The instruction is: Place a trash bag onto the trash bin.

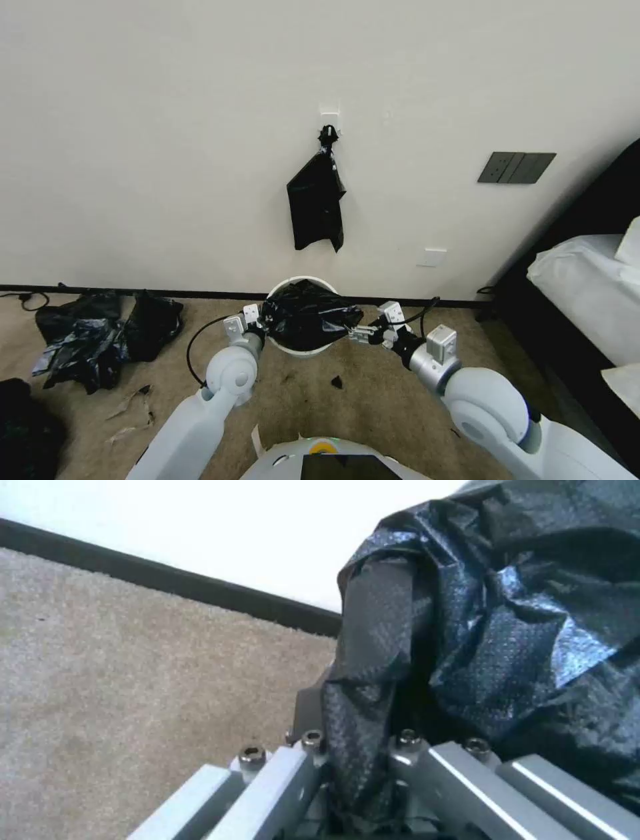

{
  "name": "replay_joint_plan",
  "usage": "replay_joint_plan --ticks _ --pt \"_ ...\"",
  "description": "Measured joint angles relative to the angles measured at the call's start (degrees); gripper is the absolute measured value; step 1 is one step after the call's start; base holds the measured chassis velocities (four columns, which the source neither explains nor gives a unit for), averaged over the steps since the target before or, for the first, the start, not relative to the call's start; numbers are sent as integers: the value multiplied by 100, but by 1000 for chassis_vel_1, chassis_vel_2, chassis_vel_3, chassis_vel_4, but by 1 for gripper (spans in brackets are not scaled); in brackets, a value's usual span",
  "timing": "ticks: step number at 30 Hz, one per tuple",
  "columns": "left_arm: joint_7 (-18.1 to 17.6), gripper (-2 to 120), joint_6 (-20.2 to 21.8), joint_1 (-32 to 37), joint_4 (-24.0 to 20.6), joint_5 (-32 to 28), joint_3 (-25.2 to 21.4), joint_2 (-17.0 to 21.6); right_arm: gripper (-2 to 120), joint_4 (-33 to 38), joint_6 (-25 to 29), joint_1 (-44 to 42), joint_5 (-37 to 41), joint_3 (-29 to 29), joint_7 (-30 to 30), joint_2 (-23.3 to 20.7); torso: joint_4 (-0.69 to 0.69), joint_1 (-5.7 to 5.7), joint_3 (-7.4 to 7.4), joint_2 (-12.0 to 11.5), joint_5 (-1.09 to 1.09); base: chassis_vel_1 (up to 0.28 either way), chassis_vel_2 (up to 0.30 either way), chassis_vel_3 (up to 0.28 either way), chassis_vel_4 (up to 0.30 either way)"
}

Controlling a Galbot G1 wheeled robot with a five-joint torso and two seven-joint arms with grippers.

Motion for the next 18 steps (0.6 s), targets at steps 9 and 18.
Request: replay_joint_plan --ticks 9,18 --pt "282 1 42 108 -200 600 149 54 100 -252 175 801 -2353 -561 -937 -604 0 0 0 0 -1 0 0 0 0" --pt "430 1 141 272 -459 960 238 36 94 -775 878 1057 -3890 -1241 -1705 -879 0 0 0 0 0 0 0 0 0"
